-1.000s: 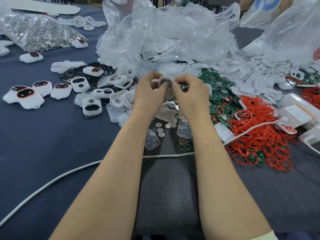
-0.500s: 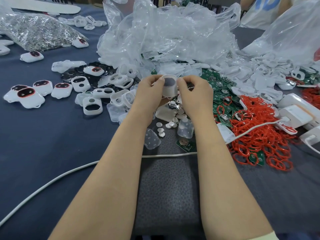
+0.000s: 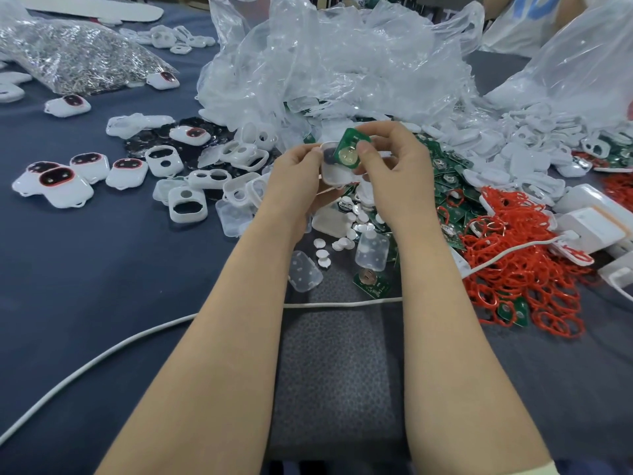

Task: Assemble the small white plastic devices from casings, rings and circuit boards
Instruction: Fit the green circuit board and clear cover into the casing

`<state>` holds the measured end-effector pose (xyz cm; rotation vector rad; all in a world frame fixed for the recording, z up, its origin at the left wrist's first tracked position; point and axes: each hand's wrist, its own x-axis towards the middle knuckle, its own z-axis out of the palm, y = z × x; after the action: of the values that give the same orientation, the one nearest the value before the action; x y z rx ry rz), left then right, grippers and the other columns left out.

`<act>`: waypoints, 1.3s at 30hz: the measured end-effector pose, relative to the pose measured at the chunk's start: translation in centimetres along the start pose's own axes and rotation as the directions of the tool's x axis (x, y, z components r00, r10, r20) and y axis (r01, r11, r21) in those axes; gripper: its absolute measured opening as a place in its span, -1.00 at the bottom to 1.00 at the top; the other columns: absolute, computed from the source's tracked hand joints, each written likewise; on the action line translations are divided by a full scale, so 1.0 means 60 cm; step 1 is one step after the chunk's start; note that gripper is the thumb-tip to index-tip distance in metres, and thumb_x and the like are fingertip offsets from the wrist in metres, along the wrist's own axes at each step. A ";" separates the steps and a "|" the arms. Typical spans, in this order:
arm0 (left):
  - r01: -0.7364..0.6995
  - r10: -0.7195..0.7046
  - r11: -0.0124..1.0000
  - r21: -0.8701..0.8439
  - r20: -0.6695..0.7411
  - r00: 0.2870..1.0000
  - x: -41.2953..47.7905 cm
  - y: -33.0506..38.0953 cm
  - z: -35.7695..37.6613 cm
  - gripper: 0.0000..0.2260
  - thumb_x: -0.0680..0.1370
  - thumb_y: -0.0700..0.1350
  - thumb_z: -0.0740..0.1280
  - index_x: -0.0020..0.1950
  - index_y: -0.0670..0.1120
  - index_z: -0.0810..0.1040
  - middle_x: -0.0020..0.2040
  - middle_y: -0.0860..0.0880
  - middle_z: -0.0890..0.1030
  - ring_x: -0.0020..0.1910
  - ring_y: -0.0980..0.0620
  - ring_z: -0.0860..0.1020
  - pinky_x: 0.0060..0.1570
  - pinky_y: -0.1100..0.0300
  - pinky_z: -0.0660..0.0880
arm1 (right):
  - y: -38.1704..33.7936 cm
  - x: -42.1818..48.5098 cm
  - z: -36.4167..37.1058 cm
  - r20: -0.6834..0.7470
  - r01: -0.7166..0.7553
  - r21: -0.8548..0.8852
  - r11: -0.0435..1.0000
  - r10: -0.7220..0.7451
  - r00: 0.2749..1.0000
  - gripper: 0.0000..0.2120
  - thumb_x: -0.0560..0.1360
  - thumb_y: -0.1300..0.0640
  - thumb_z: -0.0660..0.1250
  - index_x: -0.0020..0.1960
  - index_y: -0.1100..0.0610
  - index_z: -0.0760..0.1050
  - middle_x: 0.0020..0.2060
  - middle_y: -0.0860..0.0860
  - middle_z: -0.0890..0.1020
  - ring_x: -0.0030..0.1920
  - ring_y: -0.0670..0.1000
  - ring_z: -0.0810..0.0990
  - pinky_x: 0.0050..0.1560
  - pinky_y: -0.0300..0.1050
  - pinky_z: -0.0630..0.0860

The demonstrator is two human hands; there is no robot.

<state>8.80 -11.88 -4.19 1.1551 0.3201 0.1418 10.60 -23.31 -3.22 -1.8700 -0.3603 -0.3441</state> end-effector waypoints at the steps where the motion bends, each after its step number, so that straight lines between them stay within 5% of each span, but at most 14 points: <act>1: -0.008 0.008 1.000 0.008 0.011 1.000 0.000 0.000 0.000 -0.86 0.66 -0.18 0.14 0.09 -0.12 0.49 -0.01 -0.11 0.61 -0.15 -0.02 0.62 -0.18 0.18 0.63 | 0.000 0.000 0.002 0.008 0.011 -0.023 1.000 -0.010 1.000 -0.85 0.55 0.22 0.28 0.03 0.00 0.53 -0.13 -0.02 0.58 -0.18 0.04 0.60 -0.11 -0.14 0.55; 4: -0.020 0.019 1.000 0.020 0.027 0.999 -0.001 -0.001 -0.001 -0.85 0.66 -0.18 0.14 0.05 -0.11 0.51 -0.05 -0.09 0.61 -0.15 -0.01 0.61 -0.20 0.19 0.63 | 0.000 -0.001 0.004 0.019 0.050 -0.083 0.995 -0.049 0.999 -0.85 0.53 0.23 0.31 0.00 0.00 0.53 -0.22 -0.15 0.54 -0.14 -0.09 0.54 -0.14 -0.35 0.45; 14: -0.050 0.048 0.997 0.050 0.035 0.998 -0.004 -0.001 -0.001 -0.80 0.66 -0.17 0.15 -0.07 -0.06 0.53 -0.16 -0.05 0.62 -0.22 0.03 0.62 -0.26 0.20 0.61 | 0.004 -0.001 0.004 0.079 0.106 -0.203 0.973 -0.092 0.993 -0.85 0.52 0.21 0.30 0.01 0.01 0.58 -0.18 -0.14 0.55 0.01 0.01 0.54 -0.05 -0.24 0.42; 27: -0.080 0.076 0.994 0.080 0.052 0.996 -0.004 -0.003 -0.003 -0.83 0.65 -0.15 0.17 -0.04 -0.06 0.54 -0.17 -0.03 0.64 -0.29 0.09 0.64 -0.17 0.17 0.63 | 0.005 -0.002 0.008 0.064 0.138 -0.226 0.964 -0.126 0.990 -0.83 0.52 0.25 0.29 0.02 0.08 0.61 -0.28 -0.26 0.48 -0.26 -0.30 0.41 -0.19 -0.49 0.32; 33: -0.075 0.072 0.994 0.081 0.046 0.996 -0.001 -0.005 -0.002 -0.85 0.65 -0.15 0.17 0.01 -0.09 0.53 -0.12 -0.07 0.63 -0.21 0.05 0.63 -0.15 0.17 0.63 | 0.005 -0.002 0.009 0.064 0.132 -0.246 0.960 -0.120 0.991 -0.83 0.52 0.23 0.29 0.03 0.07 0.61 -0.24 -0.22 0.50 -0.25 -0.26 0.42 -0.19 -0.46 0.31; 39: -0.068 0.066 0.995 0.078 0.030 0.997 -0.002 -0.004 -0.001 -0.84 0.66 -0.16 0.17 -0.02 -0.08 0.53 -0.09 -0.08 0.63 -0.17 0.01 0.62 -0.10 0.13 0.64 | 0.010 0.000 0.017 0.043 0.114 -0.293 0.949 -0.106 0.993 -0.79 0.54 0.19 0.30 0.13 0.06 0.60 -0.04 -0.04 0.43 -0.02 -0.06 0.45 -0.01 -0.30 0.35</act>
<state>8.68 -11.99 -4.43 1.2455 0.2650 0.1734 10.92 -22.54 -4.01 -2.1537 -0.4527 -0.4696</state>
